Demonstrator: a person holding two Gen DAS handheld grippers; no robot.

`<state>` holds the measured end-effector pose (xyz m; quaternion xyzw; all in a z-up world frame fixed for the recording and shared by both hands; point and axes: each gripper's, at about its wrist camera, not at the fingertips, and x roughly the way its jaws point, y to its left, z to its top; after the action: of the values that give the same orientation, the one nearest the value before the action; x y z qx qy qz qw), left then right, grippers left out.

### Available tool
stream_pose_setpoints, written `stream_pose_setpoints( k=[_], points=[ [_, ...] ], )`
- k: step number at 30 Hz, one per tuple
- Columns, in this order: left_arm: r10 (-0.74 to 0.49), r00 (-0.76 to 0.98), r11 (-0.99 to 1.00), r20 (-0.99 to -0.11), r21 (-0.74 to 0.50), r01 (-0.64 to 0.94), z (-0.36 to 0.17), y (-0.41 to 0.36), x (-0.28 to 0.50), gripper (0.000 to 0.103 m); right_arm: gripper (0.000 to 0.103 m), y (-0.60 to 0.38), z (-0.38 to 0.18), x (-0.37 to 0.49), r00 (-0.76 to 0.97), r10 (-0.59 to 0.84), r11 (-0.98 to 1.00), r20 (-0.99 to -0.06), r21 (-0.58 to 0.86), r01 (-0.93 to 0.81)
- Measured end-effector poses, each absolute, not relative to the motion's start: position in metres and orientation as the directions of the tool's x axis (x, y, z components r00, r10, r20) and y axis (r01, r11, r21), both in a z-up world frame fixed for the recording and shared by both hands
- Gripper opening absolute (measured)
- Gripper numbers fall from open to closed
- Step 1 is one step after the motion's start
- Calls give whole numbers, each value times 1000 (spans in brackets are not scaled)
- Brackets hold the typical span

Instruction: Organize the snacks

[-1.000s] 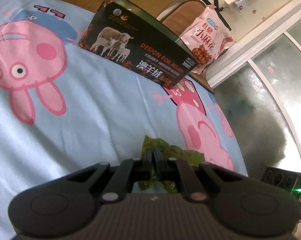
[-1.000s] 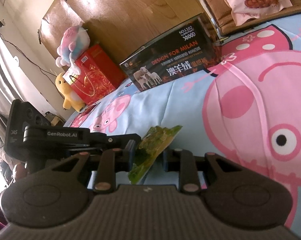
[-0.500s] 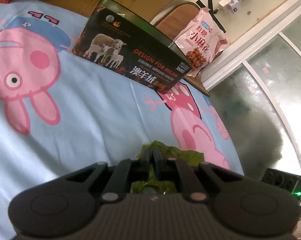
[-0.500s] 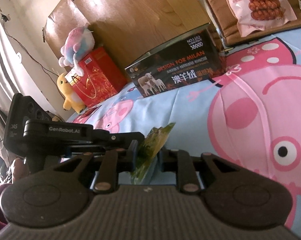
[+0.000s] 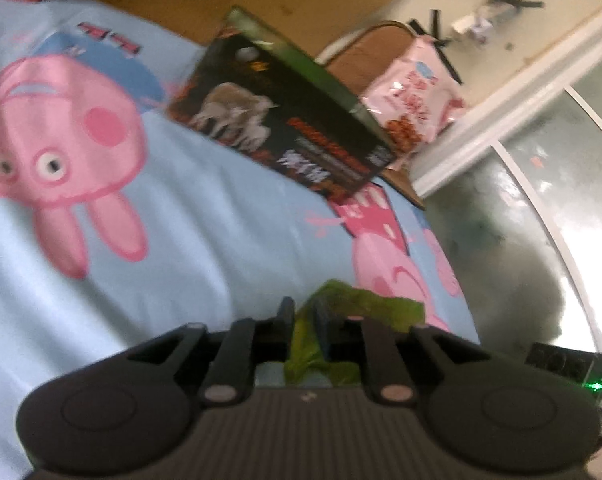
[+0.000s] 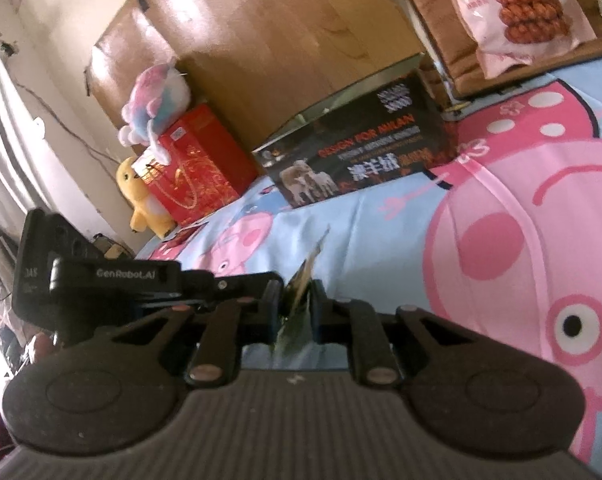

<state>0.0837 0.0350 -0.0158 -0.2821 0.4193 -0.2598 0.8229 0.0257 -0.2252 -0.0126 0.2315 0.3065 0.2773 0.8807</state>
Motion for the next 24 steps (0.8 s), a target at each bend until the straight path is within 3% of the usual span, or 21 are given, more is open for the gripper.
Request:
stream_pose_setpoints(
  k=[5,14,18,21,22,24],
  points=[
    [-684,512,678,-519,-712,184,-17,42,83,44,15,-248,-29,43,587,723,572,-365,793,-211],
    [-742,511,585,-434,-792,177,-15,56,82,58,15,-272,-30,53,575,793,328,-202,937,-123],
    [-796,500,485,-339,-853,193,-11,63,80,59,15,-266,-30,57,524,840,242,-139,961,-132],
    [-800,516,468,-307,-857,216,-6,62,78,45,15,-258,-28,58,500,860,198,-104,970,-140],
    [-805,515,460,-296,-859,225,-5,63,79,32,15,-256,-27,59,497,861,204,-108,969,-142],
    [-802,519,463,-297,-858,225,-2,62,80,31,15,-256,-27,60,496,861,206,-115,969,-134]
  ],
)
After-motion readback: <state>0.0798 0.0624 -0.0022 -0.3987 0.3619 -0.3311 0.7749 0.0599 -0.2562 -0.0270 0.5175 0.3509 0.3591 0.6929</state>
